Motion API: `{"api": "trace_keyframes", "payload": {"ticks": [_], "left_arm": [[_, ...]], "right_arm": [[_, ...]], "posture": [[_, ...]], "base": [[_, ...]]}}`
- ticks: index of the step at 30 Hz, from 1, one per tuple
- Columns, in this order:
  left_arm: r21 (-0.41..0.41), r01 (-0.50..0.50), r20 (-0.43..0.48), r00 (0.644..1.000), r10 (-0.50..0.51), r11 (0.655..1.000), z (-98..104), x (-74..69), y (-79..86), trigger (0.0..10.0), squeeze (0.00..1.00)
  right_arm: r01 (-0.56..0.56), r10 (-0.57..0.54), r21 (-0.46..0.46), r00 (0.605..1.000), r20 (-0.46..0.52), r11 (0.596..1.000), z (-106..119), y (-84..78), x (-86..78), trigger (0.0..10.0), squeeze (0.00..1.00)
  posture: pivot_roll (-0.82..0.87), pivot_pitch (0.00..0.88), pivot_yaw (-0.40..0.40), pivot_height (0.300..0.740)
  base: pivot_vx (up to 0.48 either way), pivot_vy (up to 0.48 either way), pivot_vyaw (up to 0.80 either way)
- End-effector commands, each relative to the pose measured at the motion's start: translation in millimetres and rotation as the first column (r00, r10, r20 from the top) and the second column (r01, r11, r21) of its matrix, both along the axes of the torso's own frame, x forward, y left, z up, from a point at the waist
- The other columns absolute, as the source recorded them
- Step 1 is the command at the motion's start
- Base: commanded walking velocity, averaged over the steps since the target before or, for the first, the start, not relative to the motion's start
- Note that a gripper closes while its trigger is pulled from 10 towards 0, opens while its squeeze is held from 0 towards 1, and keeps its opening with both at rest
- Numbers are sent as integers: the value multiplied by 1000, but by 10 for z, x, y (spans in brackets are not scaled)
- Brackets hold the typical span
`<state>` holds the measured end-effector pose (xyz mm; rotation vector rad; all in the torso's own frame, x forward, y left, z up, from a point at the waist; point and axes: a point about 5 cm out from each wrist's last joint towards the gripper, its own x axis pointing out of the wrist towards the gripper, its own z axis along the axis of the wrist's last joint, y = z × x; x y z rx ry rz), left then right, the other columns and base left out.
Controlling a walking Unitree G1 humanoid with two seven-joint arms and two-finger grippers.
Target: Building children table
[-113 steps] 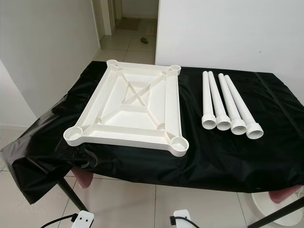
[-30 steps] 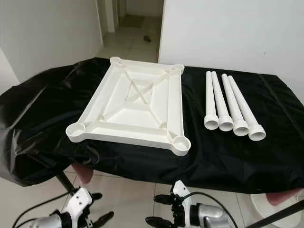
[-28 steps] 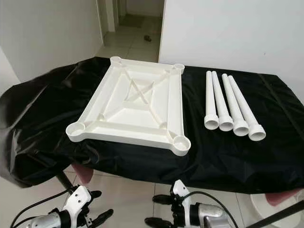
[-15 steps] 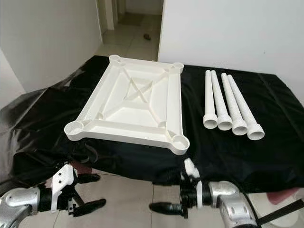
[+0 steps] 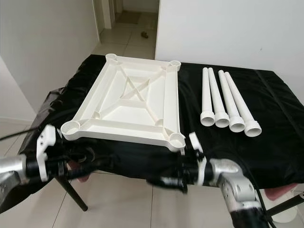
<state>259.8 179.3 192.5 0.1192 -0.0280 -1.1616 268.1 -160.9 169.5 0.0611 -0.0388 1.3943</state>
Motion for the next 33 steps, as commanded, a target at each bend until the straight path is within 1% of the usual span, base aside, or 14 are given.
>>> {"api": "trace_keyframes", "payload": {"ticks": [1, 4, 7, 8, 11, 12, 15, 17, 18, 20, 25, 29, 30, 33], "left_arm": [[-43, -114, 1, 993, 114, 993, 30, 111, 56, 10000, 0], [-64, -166, 16, 986, 167, 984, 71, 185, 66, 10000, 0], [-175, -336, 91, 930, 355, 925, 222, 434, 79, 10000, 0], [-175, -336, 91, 930, 355, 925, 222, 434, 79, 10000, 0], [-198, -470, 100, 864, 494, 861, 241, 577, 92, 10000, 0], [-198, -470, 100, 864, 494, 861, 241, 577, 92, 10000, 0], [-194, -581, 41, 800, 599, 790, 166, 681, 132, 10000, 0], [-194, -581, 41, 800, 599, 790, 166, 681, 132, 10000, 0], [-210, -661, -16, 739, 674, 720, 126, 770, 145, 10000, 0], [-210, -661, -16, 739, 674, 720, 126, 770, 145, 10000, 0], [-268, -738, -20, 647, 762, 619, 177, 839, 60, 10000, 0], [-276, -747, -14, 632, 775, 605, 176, 820, 40, 10000, 0], [-281, -756, -5, 617, 787, 591, 165, 789, 19, 10000, 0], [-282, -760, -3, 612, 791, 586, 162, 785, 14, 10000, 0]], "right_arm": [[90, -91, 39, 996, 15, 995, 46, -21, 89, 10000, 0], [152, -154, 71, 987, 33, 986, 93, -7, 159, 10000, 0], [420, -432, 179, 902, 28, 890, 225, 42, 458, 10000, 0], [420, -432, 179, 902, 28, 890, 225, 42, 458, 10000, 0], [574, -581, 129, 814, 21, 809, 198, 5, 602, 10000, 0], [574, -581, 129, 814, 21, 809, 198, 5, 602, 10000, 0], [669, -674, 122, 739, 1, 733, 200, -23, 682, 10000, 0], [669, -674, 122, 739, 1, 733, 200, -23, 682, 10000, 0], [763, -768, 125, 641, -19, 634, 228, -29, 763, 10000, 0], [763, -768, 125, 641, -19, 634, 228, -29, 763, 10000, 0], [893, -908, 162, 416, 53, 419, 299, -11, 809, 10000, 0], [901, -919, 184, 383, 93, 394, 320, -2, 785, 10000, 0], [905, -929, 207, 356, 104, 370, 322, 12, 748, 10000, 0], [908, -932, 212, 347, 105, 362, 322, 17, 742, 10000, 0]], "posture": [[50, 25, 13, 740], [49, 28, 11, 740], [47, 24, 7, 740], [47, 24, 7, 740], [46, 25, 8, 740], [46, 25, 8, 740], [44, 20, 7, 740], [44, 20, 7, 740], [41, 19, 9, 740], [41, 19, 9, 740], [36, 13, 8, 740], [34, 11, 11, 740], [32, 10, 10, 740], [32, 10, 10, 740]], "base": [[0, 0, 0], [0, 0, 0], [0, 0, 0], [0, 0, 0], [0, 0, 0], [0, 0, 0], [0, 0, 0], [0, 0, 0], [0, 0, 0], [0, 0, 0], [0, 0, 0], [0, 0, 0], [0, 0, 0], [0, 0, 0]]}}
